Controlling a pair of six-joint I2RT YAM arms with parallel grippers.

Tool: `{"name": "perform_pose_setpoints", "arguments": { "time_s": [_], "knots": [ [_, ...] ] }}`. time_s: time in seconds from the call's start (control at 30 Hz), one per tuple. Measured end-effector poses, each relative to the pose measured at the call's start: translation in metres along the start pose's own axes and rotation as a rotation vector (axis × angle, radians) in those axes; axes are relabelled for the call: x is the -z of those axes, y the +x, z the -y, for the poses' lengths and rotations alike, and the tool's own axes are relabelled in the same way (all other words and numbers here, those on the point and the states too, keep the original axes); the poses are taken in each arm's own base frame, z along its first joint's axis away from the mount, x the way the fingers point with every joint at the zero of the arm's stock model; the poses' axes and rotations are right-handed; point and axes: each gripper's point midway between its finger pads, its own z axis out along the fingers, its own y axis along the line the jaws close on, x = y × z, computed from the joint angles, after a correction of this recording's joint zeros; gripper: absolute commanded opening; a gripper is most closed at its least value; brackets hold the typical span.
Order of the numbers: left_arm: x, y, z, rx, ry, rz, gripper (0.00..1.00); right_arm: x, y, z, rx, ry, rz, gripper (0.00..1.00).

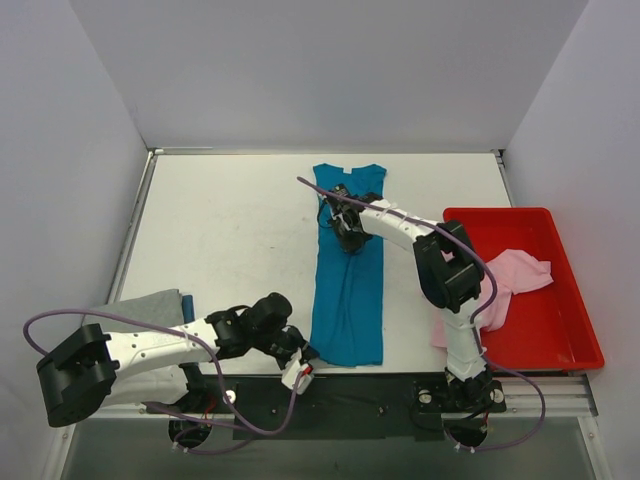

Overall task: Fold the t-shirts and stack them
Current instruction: Rotate the tshirt 90 degrees

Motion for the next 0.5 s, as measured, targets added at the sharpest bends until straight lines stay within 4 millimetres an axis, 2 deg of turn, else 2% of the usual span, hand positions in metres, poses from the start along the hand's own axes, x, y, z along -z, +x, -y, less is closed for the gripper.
{"name": "perform_pose_setpoints", "arguments": {
  "time_s": [0.23, 0.5],
  "knots": [
    [-0.002, 0.002, 0.006, 0.016, 0.008, 0.001, 0.02, 0.003, 0.009, 0.007, -0.020, 0.002, -0.010, 0.00],
    [-0.004, 0.002, 0.007, 0.016, 0.004, 0.007, 0.06, 0.018, 0.013, 0.028, -0.054, 0.040, 0.004, 0.00]
  ]
}}
